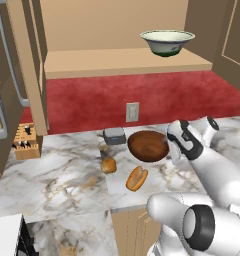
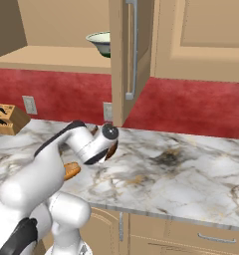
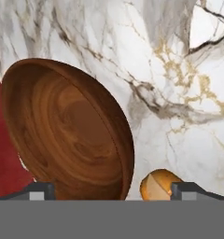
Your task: Pick both bowls and place them on the counter. Then place the hotdog bun in one bowl and place the potato in the other bowl.
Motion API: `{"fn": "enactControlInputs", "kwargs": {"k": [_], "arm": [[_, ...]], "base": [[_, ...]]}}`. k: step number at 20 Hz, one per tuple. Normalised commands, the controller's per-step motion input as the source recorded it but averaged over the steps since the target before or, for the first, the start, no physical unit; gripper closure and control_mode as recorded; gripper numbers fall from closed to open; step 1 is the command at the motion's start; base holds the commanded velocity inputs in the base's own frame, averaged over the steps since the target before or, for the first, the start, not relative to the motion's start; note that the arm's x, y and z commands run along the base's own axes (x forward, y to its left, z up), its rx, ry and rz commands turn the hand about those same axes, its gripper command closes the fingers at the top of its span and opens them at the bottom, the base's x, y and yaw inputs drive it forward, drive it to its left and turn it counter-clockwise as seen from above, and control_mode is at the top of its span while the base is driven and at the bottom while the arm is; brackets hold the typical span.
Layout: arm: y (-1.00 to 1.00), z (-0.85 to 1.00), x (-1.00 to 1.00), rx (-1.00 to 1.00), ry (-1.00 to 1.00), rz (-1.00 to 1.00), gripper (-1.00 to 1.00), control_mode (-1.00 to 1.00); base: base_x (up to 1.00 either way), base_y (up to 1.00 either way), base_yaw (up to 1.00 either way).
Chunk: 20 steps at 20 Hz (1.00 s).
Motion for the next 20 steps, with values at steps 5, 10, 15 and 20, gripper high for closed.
{"fn": "enactControlInputs", "kwargs": {"k": [5,10,15,20], "arm": [[0.05,0.41,-0.25,-0.15,-0.04,-0.03,-1.00,-1.00],[0.01,0.48,-0.23,-0.03,-0.03,-0.09,-1.00,-1.00],[0.00,0.52,-0.20,0.00,0.00,-0.06,-1.00,-1.00],[0.00,0.50,-0.28,-0.04,0.00,-0.03,-1.00,-1.00]], "base": [[0.00,0.00,0.00],[0.00,0.00,0.00],[0.00,0.00,0.00],[0.00,0.00,0.00]]}}
